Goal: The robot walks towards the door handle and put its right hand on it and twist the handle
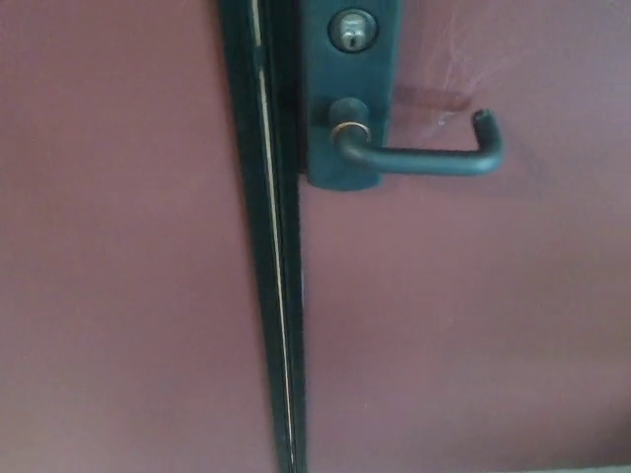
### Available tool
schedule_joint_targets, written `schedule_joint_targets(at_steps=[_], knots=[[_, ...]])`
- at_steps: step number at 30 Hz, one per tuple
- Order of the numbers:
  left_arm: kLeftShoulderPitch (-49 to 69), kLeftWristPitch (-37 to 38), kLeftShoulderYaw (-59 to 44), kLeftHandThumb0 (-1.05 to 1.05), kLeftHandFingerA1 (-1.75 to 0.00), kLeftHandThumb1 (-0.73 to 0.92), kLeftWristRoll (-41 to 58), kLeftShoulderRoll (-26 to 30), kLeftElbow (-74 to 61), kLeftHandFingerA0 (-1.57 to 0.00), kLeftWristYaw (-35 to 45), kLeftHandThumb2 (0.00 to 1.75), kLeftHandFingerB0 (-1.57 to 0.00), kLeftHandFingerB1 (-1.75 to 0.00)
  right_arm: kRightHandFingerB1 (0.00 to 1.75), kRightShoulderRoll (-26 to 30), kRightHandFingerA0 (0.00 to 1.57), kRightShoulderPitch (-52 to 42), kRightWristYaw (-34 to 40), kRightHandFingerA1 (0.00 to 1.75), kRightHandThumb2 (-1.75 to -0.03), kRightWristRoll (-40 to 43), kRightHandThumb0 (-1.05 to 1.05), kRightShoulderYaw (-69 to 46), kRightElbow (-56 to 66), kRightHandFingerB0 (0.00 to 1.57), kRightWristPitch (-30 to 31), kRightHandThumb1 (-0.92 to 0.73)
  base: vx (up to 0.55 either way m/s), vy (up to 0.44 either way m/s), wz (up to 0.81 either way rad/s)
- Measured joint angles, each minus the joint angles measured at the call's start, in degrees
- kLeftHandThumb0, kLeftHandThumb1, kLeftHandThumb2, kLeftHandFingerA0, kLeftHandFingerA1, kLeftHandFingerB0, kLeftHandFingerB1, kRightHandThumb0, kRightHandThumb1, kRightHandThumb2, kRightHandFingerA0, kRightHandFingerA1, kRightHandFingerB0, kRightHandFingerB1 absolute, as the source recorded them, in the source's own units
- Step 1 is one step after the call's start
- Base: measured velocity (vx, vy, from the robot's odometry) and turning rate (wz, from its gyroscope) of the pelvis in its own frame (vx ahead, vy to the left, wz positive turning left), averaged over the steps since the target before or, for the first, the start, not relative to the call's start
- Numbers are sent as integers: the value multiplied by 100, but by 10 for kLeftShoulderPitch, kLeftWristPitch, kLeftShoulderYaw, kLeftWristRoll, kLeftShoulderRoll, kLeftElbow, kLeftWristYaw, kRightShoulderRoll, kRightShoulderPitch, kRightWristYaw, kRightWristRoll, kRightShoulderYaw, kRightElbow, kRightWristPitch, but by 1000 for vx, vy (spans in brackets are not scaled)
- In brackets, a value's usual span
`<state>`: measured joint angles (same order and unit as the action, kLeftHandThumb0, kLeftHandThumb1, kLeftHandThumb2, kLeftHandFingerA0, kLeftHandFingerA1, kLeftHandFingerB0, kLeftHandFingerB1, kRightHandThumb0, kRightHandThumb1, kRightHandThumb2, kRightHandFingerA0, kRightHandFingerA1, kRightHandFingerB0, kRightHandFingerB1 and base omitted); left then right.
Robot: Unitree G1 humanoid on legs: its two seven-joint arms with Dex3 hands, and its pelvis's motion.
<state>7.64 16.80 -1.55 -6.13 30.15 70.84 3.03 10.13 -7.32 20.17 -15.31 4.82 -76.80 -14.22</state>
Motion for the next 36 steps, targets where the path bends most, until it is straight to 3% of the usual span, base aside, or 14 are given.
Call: schedule_joint_targets(at_steps=[9, 36], knots=[[-5, 0, 6, -9, -46, 66, -3, 5, 3, -58, -6, 59, -47, -41, 44, -9, 76, 2, -1, 48, -57, 0, -25, 3, 1, 65, 0, -59, 122, 192, 2], [-7, 4, 18, -10, -46, 65, -16, 5, 10, -59, -18, 58, -48, -41, 43, -7, 77, 30, -24, 49, -58, 8, -23, -16, 0, 62, 6, -62, 4, -9, 1]])
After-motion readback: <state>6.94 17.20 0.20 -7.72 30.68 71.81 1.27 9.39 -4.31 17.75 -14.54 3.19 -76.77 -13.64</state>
